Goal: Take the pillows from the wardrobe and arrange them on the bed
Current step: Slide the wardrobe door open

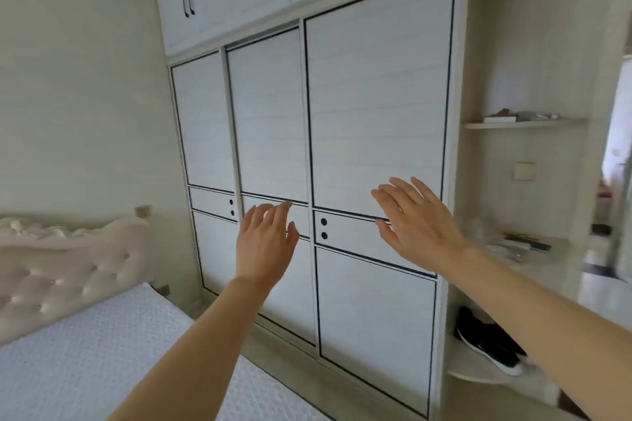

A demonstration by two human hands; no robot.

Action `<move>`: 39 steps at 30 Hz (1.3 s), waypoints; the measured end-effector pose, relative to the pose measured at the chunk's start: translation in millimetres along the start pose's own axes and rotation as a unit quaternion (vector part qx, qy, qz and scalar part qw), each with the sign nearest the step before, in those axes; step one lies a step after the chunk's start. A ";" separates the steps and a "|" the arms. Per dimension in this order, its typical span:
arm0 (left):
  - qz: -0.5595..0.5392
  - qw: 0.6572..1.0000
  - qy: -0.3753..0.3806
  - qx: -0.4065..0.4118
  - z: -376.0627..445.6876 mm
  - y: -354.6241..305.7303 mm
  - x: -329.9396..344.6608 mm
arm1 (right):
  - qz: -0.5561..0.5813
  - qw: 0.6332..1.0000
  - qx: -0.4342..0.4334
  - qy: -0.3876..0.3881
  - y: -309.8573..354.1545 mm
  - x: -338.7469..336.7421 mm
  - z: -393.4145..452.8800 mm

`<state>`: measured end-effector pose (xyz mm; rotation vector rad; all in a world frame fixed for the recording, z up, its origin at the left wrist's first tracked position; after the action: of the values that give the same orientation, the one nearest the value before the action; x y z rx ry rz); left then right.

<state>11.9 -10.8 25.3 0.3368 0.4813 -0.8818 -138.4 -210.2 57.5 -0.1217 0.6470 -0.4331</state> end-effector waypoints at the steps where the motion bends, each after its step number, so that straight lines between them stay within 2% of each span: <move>1: -0.018 1.000 0.001 0.006 -1.6 -9.4 9.4 | -0.011 1.000 0.002 0.005 -7.4 4.7 -8.4; 8: -0.113 0.993 0.013 -0.015 -4.3 -109.8 97.0 | -0.019 0.998 0.003 0.054 -98.6 57.8 -67.7; 13: -0.143 0.987 0.067 -0.013 -2.2 -184.9 173.7 | -0.014 0.997 -0.004 0.069 -172.9 101.0 -88.0; 20: -0.187 0.969 0.117 -0.112 11.8 -249.8 257.9 | -0.007 0.996 -0.018 0.092 -257.6 157.7 -87.3; 28: -0.199 0.956 0.122 -0.178 72.7 -255.7 344.2 | -0.001 0.994 -0.008 0.113 -324.2 236.8 -40.9; 36: -0.222 0.943 0.086 -0.233 143.7 -219.2 457.2 | -0.018 0.988 -0.045 0.148 -356.8 329.4 49.9; 39: -0.223 0.942 0.085 -0.235 175.9 -205.4 495.2 | -0.027 0.988 -0.067 0.139 -363.7 361.0 93.2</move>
<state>161.4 -538.6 -106.8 -0.1476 0.9319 -1.1449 47.2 -695.2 18.6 -0.2097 0.9488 -0.4632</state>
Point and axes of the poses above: each hand's wrist, its own z-axis towards the middle knuckle, its own x-axis out of the palm, y = z × x, the point moved 3 cm from there along z, towards the middle knuckle, and after that the axes turned 10 degrees about x, right-handed, at the moved point
